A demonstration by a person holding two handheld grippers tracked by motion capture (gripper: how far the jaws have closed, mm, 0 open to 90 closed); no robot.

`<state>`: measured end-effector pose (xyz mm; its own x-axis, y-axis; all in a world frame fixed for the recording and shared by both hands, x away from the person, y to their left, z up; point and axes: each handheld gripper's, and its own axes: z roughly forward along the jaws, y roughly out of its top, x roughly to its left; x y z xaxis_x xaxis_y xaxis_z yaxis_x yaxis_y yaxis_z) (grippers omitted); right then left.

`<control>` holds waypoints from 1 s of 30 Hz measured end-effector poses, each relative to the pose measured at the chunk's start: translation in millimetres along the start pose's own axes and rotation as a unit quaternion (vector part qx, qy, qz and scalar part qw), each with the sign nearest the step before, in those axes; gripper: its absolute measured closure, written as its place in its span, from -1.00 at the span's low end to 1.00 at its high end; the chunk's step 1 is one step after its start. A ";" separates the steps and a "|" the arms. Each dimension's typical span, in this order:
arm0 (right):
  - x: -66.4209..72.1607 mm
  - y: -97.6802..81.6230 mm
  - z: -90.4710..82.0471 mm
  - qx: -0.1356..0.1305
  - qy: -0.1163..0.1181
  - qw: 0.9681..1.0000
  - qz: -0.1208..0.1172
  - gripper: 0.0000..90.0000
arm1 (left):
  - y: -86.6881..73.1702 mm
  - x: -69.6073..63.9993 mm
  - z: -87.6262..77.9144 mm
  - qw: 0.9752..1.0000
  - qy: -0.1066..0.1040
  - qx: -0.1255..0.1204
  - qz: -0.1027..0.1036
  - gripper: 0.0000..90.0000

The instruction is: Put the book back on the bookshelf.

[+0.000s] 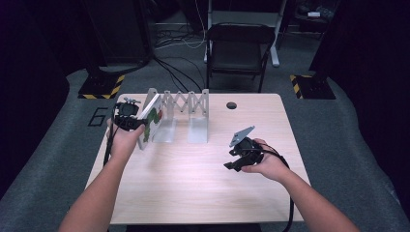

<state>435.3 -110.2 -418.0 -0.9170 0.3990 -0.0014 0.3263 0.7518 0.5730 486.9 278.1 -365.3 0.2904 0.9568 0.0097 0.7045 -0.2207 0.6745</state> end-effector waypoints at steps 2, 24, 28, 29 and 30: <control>-0.2 -0.2 0.4 -0.001 -0.001 1.000 0.000 -0.06 | 0.4 -0.8 2.1 1.000 0.002 0.002 0.001 0.69; -1.5 -5.0 2.5 -0.001 -0.001 1.000 0.005 -0.06 | -5.8 -11.7 29.7 1.000 0.017 0.009 -0.008 0.69; -0.7 -4.9 3.2 -0.002 0.001 1.000 0.009 -0.06 | -7.0 -13.1 32.9 1.000 0.021 0.009 -0.012 0.69; -1.3 -4.8 3.6 -0.003 0.000 1.000 0.005 -0.06 | -7.7 -13.0 34.0 1.000 0.022 0.008 -0.014 0.69; -1.3 -4.8 4.3 -0.003 0.000 1.000 0.007 -0.06 | -8.5 -13.0 35.0 1.000 0.022 0.009 -0.015 0.69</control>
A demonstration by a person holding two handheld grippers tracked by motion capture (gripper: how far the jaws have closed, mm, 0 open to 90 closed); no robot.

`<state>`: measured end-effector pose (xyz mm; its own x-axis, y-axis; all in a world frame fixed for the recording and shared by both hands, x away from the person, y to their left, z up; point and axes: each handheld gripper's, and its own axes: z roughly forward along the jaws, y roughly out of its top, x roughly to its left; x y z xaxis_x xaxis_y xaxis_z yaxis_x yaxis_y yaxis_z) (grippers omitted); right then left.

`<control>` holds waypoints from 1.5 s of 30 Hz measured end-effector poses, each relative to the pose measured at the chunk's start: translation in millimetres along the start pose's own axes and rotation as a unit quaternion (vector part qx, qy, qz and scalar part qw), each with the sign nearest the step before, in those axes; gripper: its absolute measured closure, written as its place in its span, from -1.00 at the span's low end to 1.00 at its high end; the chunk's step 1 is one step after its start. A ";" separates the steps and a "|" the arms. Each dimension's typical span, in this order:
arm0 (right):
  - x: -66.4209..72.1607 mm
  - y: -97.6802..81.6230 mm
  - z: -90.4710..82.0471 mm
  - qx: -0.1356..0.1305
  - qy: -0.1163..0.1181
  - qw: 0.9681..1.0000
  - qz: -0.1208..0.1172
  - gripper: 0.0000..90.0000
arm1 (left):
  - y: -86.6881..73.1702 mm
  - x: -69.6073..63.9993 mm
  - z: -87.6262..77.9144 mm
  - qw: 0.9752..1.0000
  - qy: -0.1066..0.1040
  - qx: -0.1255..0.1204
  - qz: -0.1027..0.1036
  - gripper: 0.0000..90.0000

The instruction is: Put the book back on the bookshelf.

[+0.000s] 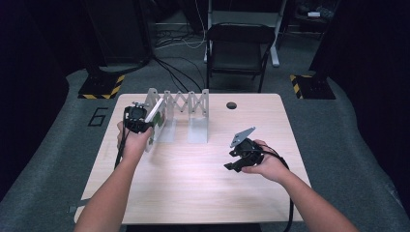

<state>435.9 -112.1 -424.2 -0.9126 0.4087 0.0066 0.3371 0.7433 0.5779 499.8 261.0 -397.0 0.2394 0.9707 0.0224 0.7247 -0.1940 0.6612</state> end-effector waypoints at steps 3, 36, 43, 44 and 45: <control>1.5 -0.2 2.6 0.001 0.003 1.000 0.000 -0.06 | -2.1 0.2 2.7 1.000 0.002 0.000 0.000 0.69; 16.7 -2.3 20.6 -0.011 0.005 1.000 0.003 -0.06 | -11.6 -1.5 25.3 1.000 0.009 0.003 -0.016 0.68; 19.5 -0.7 25.4 -0.009 0.005 1.000 -0.003 -0.06 | -14.4 0.1 27.8 1.000 0.010 0.000 -0.021 0.68; 19.9 -0.6 25.6 -0.010 0.005 1.000 -0.001 -0.06 | -14.3 -0.2 28.0 1.000 0.011 -0.001 -0.019 0.68; 20.0 -0.8 26.1 -0.011 0.006 1.000 0.000 -0.06 | -14.2 -0.6 28.0 1.000 0.011 -0.001 -0.019 0.67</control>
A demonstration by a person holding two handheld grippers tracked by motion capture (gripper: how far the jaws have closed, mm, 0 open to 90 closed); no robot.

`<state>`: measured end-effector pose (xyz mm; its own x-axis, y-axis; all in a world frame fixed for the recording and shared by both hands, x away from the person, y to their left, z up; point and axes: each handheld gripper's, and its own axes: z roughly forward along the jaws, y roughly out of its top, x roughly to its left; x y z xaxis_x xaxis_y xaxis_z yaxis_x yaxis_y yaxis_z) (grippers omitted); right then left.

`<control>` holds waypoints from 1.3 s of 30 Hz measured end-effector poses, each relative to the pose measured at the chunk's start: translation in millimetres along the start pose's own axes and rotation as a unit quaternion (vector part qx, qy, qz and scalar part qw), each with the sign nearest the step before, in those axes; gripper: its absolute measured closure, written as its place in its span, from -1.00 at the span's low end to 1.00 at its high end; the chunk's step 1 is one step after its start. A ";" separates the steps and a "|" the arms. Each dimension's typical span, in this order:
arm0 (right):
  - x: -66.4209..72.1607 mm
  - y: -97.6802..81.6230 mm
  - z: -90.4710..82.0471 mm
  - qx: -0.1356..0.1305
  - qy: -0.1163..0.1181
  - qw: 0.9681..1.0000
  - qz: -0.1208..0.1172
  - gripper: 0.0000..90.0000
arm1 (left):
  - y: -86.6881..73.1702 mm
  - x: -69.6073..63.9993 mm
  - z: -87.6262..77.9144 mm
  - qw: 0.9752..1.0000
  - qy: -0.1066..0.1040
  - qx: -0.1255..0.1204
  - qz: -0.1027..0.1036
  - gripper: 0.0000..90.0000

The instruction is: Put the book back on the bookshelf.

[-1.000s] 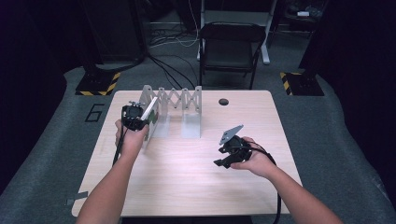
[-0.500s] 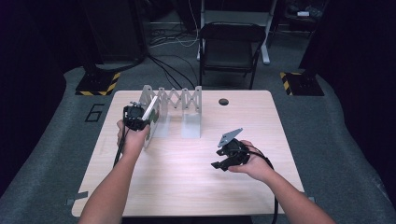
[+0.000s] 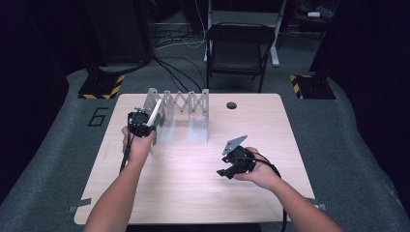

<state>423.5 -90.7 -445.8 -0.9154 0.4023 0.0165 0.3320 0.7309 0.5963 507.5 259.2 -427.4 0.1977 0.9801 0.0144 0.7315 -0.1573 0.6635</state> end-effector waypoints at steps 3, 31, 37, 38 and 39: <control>0.6 -0.8 1.5 0.002 -0.003 1.000 0.003 -0.06 | -0.2 0.1 -0.2 1.000 0.000 0.001 0.002 0.67; -0.5 -3.7 3.2 0.003 -0.002 1.000 0.015 -0.06 | 1.1 -1.1 -16.8 1.000 -0.012 -0.019 0.004 0.10; -1.0 -4.4 2.0 0.001 -0.002 1.000 0.017 -0.06 | 1.7 -1.7 -25.7 0.999 -0.011 -0.038 0.007 0.00; -1.0 -4.4 1.6 0.002 -0.003 1.000 0.017 -0.06 | 2.4 -1.3 -27.8 0.999 -0.011 -0.039 0.008 -0.01; -1.0 -4.6 1.5 0.003 -0.004 1.000 0.017 -0.06 | 2.9 -1.0 -29.1 0.999 -0.011 -0.040 0.010 -0.03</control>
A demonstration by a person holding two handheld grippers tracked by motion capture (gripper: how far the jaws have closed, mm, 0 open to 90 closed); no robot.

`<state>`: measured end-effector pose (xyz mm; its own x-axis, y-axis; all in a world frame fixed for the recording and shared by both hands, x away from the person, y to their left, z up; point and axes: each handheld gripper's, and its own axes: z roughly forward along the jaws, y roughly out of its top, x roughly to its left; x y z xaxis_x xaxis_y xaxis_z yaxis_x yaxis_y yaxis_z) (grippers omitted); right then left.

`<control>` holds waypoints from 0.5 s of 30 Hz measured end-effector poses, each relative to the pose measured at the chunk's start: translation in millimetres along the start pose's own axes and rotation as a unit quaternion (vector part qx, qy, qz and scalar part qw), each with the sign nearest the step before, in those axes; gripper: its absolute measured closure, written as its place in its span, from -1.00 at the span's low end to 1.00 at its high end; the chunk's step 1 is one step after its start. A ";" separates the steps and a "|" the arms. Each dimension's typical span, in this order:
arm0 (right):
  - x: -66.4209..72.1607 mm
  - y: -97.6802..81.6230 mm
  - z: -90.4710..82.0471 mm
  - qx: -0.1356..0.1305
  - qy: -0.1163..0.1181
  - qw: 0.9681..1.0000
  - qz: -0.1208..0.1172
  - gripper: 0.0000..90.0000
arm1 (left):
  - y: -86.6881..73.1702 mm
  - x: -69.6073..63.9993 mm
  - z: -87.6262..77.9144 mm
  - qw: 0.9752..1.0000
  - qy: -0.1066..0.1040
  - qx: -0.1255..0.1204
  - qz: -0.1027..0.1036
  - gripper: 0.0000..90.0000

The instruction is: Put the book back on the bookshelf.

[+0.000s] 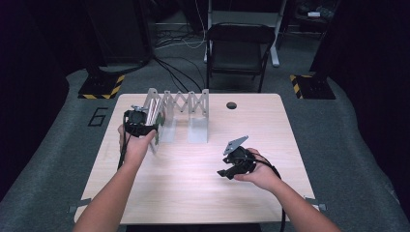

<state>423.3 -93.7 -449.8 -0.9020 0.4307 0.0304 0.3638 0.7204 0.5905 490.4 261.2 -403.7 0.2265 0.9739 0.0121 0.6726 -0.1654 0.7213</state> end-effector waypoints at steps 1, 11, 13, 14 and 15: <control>0.0 -0.1 0.0 0.000 0.000 1.000 0.000 -0.06 | 1.1 0.2 -2.6 1.000 0.001 -0.004 0.001 -0.04; -0.1 -1.5 -1.2 0.000 0.000 1.000 0.002 -0.06 | 6.4 0.2 -22.4 0.999 -0.023 -0.015 0.020 -0.05; -0.6 -1.9 -1.9 0.001 0.000 1.000 0.001 -0.06 | 6.1 -0.4 -25.7 0.999 -0.028 -0.018 0.018 -0.05; -0.2 -2.2 -2.4 0.002 -0.002 1.000 0.004 -0.06 | 5.8 -0.5 -27.8 0.999 -0.031 -0.015 0.022 -0.05; -0.1 -2.4 -2.4 0.001 -0.004 1.000 0.005 -0.06 | 5.7 -0.3 -29.8 0.999 -0.033 -0.013 0.028 -0.05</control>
<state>421.9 -96.7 -449.3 -0.8965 0.4420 0.0305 0.3735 0.7168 0.5888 473.2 264.6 -379.0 0.3096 0.9508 0.0082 0.6399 -0.2147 0.7378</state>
